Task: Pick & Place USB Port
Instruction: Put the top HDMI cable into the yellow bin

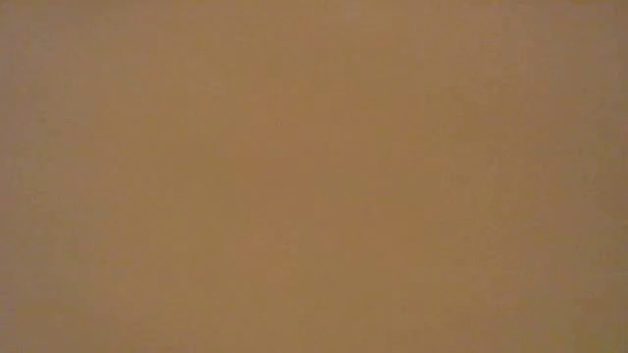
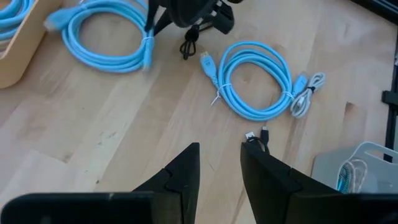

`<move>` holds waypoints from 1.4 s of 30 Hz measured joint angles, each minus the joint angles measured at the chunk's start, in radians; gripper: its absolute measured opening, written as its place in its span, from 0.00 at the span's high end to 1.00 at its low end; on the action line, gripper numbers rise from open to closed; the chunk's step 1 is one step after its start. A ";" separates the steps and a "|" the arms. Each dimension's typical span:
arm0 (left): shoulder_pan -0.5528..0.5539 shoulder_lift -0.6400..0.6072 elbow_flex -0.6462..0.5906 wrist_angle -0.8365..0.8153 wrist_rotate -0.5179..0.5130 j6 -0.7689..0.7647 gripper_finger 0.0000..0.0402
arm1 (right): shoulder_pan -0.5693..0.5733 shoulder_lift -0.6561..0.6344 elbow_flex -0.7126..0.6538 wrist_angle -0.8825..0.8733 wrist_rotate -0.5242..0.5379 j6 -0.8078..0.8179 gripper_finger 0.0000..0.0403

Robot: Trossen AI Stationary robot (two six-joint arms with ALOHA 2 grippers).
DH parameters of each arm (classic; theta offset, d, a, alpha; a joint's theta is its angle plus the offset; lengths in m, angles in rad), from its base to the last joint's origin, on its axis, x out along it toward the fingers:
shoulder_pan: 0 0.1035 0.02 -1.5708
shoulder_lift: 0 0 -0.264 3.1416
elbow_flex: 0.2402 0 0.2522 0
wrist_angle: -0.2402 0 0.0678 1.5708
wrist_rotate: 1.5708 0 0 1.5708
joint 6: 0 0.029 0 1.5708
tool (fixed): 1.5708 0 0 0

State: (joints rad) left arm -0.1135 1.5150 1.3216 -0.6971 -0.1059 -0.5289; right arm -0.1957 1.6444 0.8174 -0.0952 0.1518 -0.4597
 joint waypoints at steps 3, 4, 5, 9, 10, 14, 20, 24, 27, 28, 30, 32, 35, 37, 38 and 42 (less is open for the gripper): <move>0.000 0.000 0.000 -0.001 0.000 0.000 0.70 | 0.032 -0.006 0.022 -0.034 0.010 0.038 0.97; 0.000 0.000 0.000 -0.001 -0.001 0.000 0.70 | 0.046 -0.016 0.029 -0.045 0.025 0.046 0.97; 0.000 0.000 0.000 -0.001 -0.005 0.002 0.70 | 0.060 -0.025 0.039 -0.055 0.036 0.048 0.97; 0.000 0.000 0.000 -0.002 -0.027 0.008 0.70 | 0.121 -0.079 0.082 -0.092 0.059 0.035 0.98; 0.000 0.000 0.000 -0.002 -0.030 0.008 0.70 | 0.136 -0.091 0.102 -0.113 0.066 0.034 0.98; 0.000 0.000 0.000 -0.002 -0.037 0.007 0.70 | 0.207 -0.147 0.183 -0.192 0.162 -0.030 0.99; -0.001 0.000 0.000 0.001 -0.042 -0.001 0.70 | 0.245 -0.176 0.303 -0.169 0.215 -0.134 0.99; -0.010 0.000 0.000 0.001 -0.061 -0.021 0.70 | 0.192 -0.152 0.349 -0.089 0.237 -0.186 0.99; -0.021 0.000 0.000 -0.001 -0.066 -0.034 0.70 | 0.107 -0.105 0.381 -0.105 0.274 -0.193 0.99; -0.026 0.000 0.000 -0.005 -0.072 -0.041 0.70 | 0.070 -0.092 0.388 -0.126 0.270 -0.175 0.99; -0.034 0.000 -0.001 -0.014 -0.079 -0.053 0.70 | -0.003 -0.066 0.399 -0.119 0.221 -0.129 0.99; -0.040 0.000 0.000 -0.015 -0.080 -0.061 0.70 | -0.066 -0.053 0.399 -0.118 0.175 -0.105 0.99; -0.046 0.000 -0.001 -0.030 -0.081 -0.076 0.70 | -0.127 -0.034 0.400 -0.100 0.115 -0.130 0.99; -0.047 0.000 -0.001 -0.037 -0.081 -0.078 0.70 | -0.156 -0.035 0.400 -0.111 0.073 -0.152 0.99; -0.047 0.000 0.000 -0.042 -0.081 -0.079 0.70 | -0.167 -0.033 0.400 -0.104 0.049 -0.152 0.99; -0.042 0.000 0.000 -0.048 -0.082 -0.072 0.70 | -0.189 0.019 0.401 -0.117 0.027 -0.147 0.99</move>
State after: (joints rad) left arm -0.1558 1.5154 1.3212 -0.7454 -0.1881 -0.6010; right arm -0.3842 1.6637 1.2179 -0.2126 0.1792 -0.6065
